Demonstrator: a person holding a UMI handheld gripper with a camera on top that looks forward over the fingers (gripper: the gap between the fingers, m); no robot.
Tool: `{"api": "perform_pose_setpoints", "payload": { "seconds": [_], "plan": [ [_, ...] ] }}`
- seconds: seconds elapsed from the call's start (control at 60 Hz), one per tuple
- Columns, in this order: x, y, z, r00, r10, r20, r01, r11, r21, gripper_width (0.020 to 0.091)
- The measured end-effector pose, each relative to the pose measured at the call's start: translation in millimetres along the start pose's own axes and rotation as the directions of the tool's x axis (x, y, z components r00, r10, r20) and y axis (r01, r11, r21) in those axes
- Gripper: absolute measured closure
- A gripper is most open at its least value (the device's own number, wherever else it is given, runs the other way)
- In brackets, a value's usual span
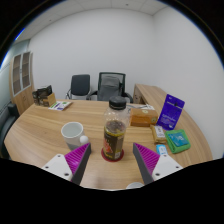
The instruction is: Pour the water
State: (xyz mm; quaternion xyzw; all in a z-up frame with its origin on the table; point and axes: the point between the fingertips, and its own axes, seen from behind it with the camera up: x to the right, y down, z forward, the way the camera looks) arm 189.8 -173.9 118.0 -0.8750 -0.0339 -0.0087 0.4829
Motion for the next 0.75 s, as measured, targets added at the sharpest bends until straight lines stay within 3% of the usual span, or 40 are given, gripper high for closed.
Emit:
{"api": "perform_pose_setpoints", "payload": {
  "seconds": [0.333,0.75],
  "plan": [
    [-62.4,21.9,-168.9,0.993,0.027,-0.112,-0.032,0.998,-0.048,0.025],
    [-94.0,31.8,-218.0,0.992,0.038,-0.119,-0.045,0.997,-0.057,0.025]
  ]
}}
